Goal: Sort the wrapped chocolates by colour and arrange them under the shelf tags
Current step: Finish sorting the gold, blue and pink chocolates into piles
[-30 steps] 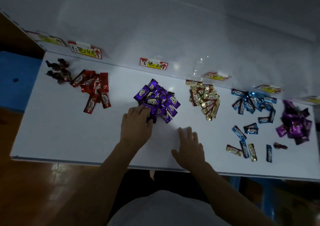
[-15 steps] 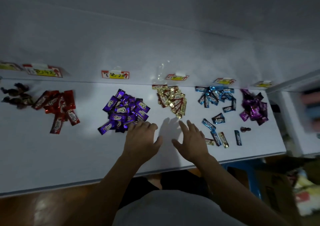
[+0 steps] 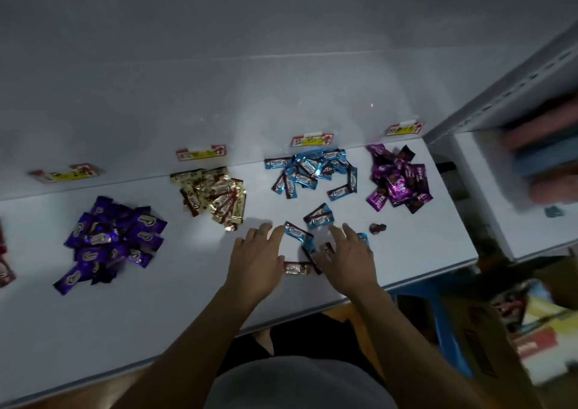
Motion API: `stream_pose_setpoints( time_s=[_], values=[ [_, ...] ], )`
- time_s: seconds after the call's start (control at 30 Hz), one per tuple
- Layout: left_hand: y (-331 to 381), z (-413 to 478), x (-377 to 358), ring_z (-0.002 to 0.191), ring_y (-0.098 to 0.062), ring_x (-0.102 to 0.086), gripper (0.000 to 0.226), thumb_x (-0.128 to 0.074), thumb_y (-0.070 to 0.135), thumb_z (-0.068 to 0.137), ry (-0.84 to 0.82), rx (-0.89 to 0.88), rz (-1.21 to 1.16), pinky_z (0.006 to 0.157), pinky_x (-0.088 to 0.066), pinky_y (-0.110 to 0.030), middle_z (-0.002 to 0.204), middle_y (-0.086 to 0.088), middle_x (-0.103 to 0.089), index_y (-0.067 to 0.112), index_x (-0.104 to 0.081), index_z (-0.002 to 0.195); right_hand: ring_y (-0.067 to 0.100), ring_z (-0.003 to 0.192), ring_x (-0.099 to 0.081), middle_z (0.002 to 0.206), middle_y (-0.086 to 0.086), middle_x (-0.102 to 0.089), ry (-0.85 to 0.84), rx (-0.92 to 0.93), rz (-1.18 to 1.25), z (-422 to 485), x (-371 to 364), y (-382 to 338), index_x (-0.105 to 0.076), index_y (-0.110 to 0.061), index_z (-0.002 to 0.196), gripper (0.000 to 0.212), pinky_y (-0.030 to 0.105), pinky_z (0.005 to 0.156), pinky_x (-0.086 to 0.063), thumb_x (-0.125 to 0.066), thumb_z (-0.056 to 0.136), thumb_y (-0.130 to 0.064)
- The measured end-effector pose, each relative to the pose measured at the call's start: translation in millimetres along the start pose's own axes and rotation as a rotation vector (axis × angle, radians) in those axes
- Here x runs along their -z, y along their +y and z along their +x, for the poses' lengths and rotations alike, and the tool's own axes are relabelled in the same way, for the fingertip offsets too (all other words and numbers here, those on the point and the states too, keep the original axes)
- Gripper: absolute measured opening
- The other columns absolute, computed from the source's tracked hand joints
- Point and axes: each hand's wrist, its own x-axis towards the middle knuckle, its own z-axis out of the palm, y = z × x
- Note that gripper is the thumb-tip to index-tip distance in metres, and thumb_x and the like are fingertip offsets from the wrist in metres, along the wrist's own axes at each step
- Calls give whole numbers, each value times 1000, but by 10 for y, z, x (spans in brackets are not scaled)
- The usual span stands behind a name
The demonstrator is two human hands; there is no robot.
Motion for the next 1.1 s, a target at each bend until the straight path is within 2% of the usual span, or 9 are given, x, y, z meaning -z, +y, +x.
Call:
stream_pose_setpoints(
  time_s=[0.13, 0.27, 0.4, 0.5, 0.6, 0.87, 0.97, 1.03, 1.1],
  values=[
    [381, 398, -260, 125, -23, -42, 57, -55, 25, 91, -30, 70, 66, 96, -43, -39, 147, -1, -37, 26, -34, 144, 29, 139, -29, 155, 10, -28, -12, 111, 36, 334, 107, 384, -29, -22, 148, 65, 43, 112, -26, -48, 93, -50],
    [630, 545, -481, 123, -23, -39, 59, -62, 18, 86, -147, 194, 44, 95, -43, -40, 142, -3, -34, 27, -36, 138, 26, 123, -44, 137, 10, -47, -36, 204, -9, 475, 113, 749, -39, -17, 142, 65, 38, 99, -38, -63, 86, -40],
    [694, 422, -547, 117, -22, -43, 63, -70, 15, 81, -96, 332, 11, 90, -47, -36, 136, -4, -36, 21, -38, 135, 21, 117, -47, 131, 5, -47, -169, 242, 34, 467, 24, 887, -43, -21, 137, 55, 33, 95, -41, -63, 88, -37],
    [730, 341, -597, 117, -21, -42, 57, -67, 20, 84, -58, 322, 5, 91, -47, -35, 137, -3, -37, 24, -41, 135, 20, 107, -53, 124, 4, -50, -153, 295, 63, 468, -22, 891, -49, -20, 130, 44, 31, 87, -47, -61, 90, -33],
    [825, 342, -691, 125, -23, -37, 54, -65, 30, 87, -110, 222, 31, 97, -43, -39, 143, -2, -35, 29, -42, 137, 20, 110, -51, 128, 5, -47, -68, 206, 80, 489, -77, 990, -48, -19, 129, 39, 32, 88, -46, -57, 93, -27],
    [902, 553, -779, 116, -23, -41, 43, -64, 38, 87, -28, 356, 50, 93, -38, -36, 129, -5, -45, 24, -51, 125, 32, 121, -47, 142, 19, -37, 26, 140, 106, 461, -251, 1123, -55, -13, 129, 38, 42, 86, -51, -56, 91, -7],
    [885, 594, -756, 117, -23, -40, 56, -73, 37, 80, 35, 331, 31, 96, -39, -35, 131, -5, -40, 21, -46, 127, 31, 107, -58, 134, 16, -46, 69, 184, 180, 460, -274, 1112, -58, -11, 124, 39, 40, 75, -55, -60, 86, -2],
    [854, 618, -735, 123, -24, -37, 65, -74, 36, 78, 61, 306, -11, 99, -38, -38, 137, -4, -36, 21, -42, 132, 30, 100, -61, 131, 15, -49, 106, 196, 195, 450, -289, 1137, -59, -10, 122, 37, 40, 74, -56, -64, 86, -5],
    [799, 660, -706, 128, -24, -33, 70, -73, 38, 80, 34, 308, -24, 103, -36, -41, 142, -2, -33, 24, -37, 138, 28, 106, -59, 133, 12, -47, 119, 95, 197, 442, -279, 1184, -54, -10, 128, 40, 42, 84, -54, -63, 90, -17]
  ],
)
